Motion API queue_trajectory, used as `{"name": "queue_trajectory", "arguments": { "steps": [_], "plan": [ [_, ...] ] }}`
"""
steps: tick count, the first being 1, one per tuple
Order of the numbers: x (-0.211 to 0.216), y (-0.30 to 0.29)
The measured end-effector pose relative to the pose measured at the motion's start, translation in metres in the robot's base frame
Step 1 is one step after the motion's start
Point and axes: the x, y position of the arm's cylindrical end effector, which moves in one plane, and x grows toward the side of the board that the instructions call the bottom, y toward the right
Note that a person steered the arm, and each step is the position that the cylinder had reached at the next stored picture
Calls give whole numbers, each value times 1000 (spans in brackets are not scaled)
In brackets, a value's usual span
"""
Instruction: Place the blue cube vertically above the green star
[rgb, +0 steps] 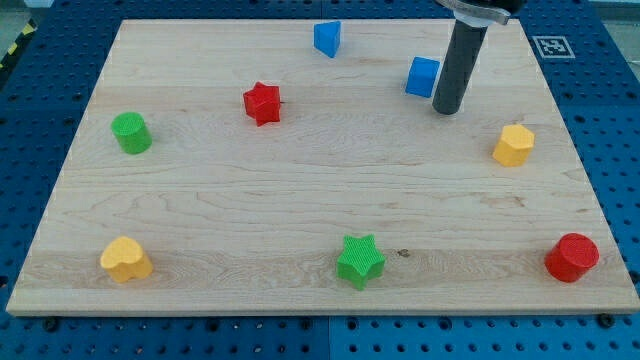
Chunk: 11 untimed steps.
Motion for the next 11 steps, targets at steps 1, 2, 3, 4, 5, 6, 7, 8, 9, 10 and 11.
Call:
{"name": "queue_trajectory", "arguments": {
  "steps": [1,2,3,4,5,6,7,8,9,10,11],
  "plan": [
    [0,12],
    [-2,35],
    [-17,24],
    [-22,29],
    [-42,13],
    [-51,-1],
    [-49,-7],
    [-45,-23],
    [-45,-45],
    [-45,-45],
    [-45,-64]
  ]
}}
